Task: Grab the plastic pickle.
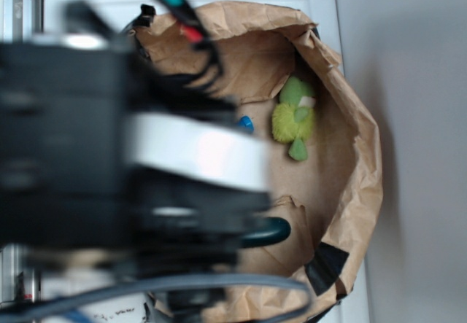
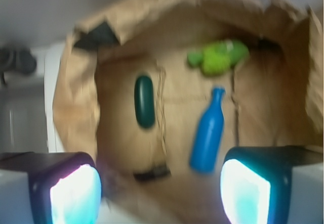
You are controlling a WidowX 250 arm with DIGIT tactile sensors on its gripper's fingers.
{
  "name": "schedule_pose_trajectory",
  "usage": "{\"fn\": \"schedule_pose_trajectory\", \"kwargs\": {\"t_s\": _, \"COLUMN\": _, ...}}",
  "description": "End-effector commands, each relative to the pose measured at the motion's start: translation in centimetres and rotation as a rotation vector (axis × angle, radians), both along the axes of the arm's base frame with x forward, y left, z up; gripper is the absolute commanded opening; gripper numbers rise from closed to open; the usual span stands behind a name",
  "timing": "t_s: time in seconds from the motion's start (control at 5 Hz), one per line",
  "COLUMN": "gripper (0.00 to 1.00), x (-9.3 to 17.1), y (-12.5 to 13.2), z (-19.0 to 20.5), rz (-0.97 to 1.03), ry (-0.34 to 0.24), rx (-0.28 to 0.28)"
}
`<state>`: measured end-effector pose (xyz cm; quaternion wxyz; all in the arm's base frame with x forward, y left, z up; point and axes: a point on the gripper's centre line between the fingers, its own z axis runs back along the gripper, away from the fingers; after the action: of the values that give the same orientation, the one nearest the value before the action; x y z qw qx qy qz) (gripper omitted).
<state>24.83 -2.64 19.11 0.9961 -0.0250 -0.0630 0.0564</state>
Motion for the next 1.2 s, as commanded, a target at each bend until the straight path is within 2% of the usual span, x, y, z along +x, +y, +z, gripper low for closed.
{"fn": "schedule_pose_trajectory", "kwargs": {"t_s": 0.0, "gripper": 1.00, "x": -0.2, "y": 2.2, "z": -3.2, "rz": 0.196, "ry": -0.043, "rx": -0.132}}
{"fn": "schedule_pose_trajectory", "kwargs": {"t_s": 0.6, "gripper": 1.00, "x": -0.2, "y": 2.2, "z": -3.2, "rz": 0.196, "ry": -0.043, "rx": -0.132}}
{"fn": "schedule_pose_trajectory", "kwargs": {"t_s": 0.8, "gripper": 1.00, "x": 1.4, "y": 2.0, "z": -8.0, "rz": 0.224, "ry": -0.099, "rx": -0.044}}
{"fn": "schedule_pose_trajectory", "kwargs": {"t_s": 1.0, "gripper": 1.00, "x": 3.6, "y": 1.6, "z": -10.7, "rz": 0.204, "ry": -0.116, "rx": 0.001}}
